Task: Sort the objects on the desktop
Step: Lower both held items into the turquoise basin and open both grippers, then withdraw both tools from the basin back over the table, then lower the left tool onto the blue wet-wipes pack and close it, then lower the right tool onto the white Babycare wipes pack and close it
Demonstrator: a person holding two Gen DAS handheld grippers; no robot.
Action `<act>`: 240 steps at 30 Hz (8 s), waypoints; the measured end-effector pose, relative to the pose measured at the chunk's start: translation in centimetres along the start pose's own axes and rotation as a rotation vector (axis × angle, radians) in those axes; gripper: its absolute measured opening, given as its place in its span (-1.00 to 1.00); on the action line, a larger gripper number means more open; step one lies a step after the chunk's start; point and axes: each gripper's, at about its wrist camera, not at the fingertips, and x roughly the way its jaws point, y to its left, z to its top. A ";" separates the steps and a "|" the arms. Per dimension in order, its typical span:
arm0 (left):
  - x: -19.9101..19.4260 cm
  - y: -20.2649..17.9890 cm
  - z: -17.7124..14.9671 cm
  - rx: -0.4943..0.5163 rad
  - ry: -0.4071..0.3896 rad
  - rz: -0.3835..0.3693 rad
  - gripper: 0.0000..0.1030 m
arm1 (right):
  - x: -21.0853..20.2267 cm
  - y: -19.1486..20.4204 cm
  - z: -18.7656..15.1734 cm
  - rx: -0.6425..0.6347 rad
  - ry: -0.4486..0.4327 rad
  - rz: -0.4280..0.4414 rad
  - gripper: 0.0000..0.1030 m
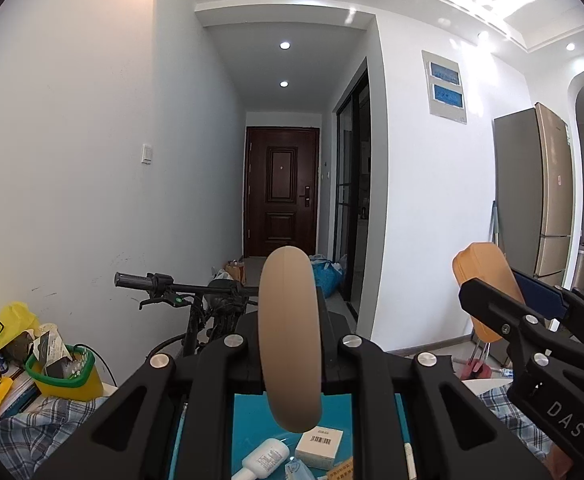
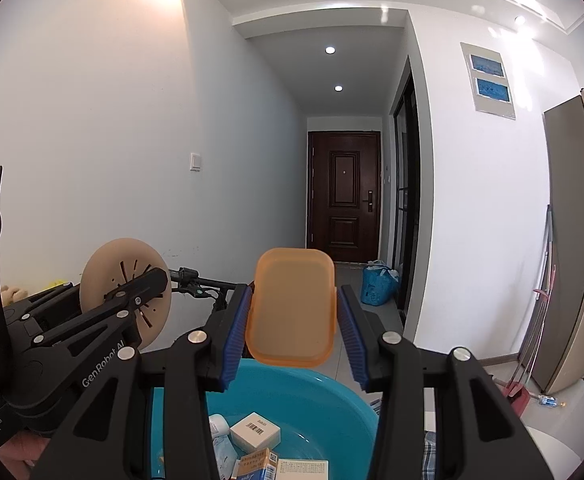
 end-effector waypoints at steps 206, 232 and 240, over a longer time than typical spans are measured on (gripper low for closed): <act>-21.9 0.3 -25.0 -0.026 0.874 -0.227 -0.08 | -15.6 1.3 -19.2 -0.014 0.687 0.217 1.00; -22.9 0.6 -24.7 -0.009 0.843 -0.230 -0.16 | -10.3 1.9 -22.1 0.042 0.809 0.177 0.50; -22.9 0.2 -24.7 -0.002 0.848 -0.236 -0.16 | -12.0 1.6 -21.6 -0.027 0.814 0.260 0.51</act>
